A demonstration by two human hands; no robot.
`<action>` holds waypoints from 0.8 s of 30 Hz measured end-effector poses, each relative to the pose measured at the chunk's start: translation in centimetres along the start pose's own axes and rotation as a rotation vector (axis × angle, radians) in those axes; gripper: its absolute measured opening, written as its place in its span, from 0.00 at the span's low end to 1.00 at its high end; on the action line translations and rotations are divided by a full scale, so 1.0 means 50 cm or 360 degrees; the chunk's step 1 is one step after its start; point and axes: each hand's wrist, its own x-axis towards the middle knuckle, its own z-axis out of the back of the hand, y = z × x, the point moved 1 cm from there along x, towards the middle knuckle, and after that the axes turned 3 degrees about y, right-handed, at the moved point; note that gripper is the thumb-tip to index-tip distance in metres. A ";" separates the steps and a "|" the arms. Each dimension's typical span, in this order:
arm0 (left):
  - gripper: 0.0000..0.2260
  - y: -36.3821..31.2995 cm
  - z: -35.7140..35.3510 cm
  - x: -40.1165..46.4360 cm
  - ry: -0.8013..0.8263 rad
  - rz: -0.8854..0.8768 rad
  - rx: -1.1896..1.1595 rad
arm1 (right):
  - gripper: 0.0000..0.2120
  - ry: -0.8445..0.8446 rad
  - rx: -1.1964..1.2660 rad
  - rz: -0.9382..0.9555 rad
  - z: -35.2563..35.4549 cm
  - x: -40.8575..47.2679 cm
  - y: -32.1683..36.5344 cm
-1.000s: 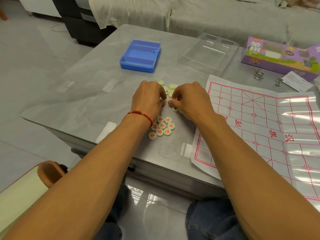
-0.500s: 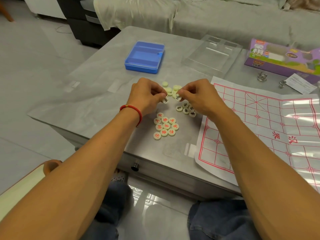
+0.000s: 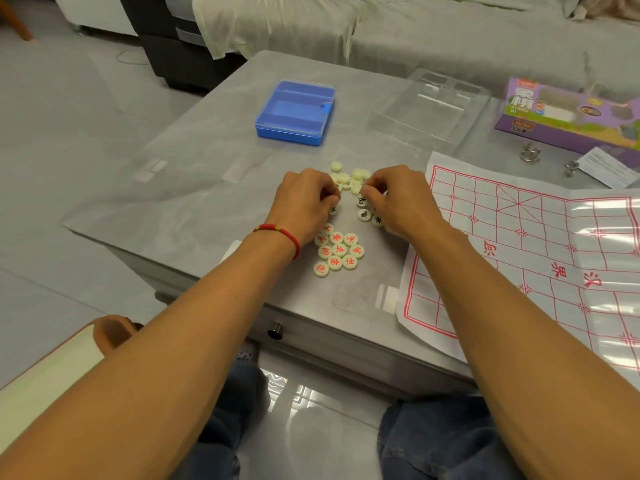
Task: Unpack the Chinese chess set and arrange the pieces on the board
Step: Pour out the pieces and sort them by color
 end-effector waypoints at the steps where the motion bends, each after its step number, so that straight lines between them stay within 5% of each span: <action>1: 0.07 -0.002 -0.001 0.002 -0.0018 -0.0009 0.0027 | 0.10 -0.0015 -0.0010 -0.0021 0.000 0.001 -0.005; 10: 0.06 -0.025 -0.025 0.019 0.0003 -0.0060 0.0086 | 0.08 -0.0003 -0.0139 0.0231 0.020 -0.012 -0.018; 24: 0.08 -0.011 0.006 0.024 -0.0226 0.0159 -0.0115 | 0.09 -0.0151 -0.0067 0.0051 -0.016 0.020 0.004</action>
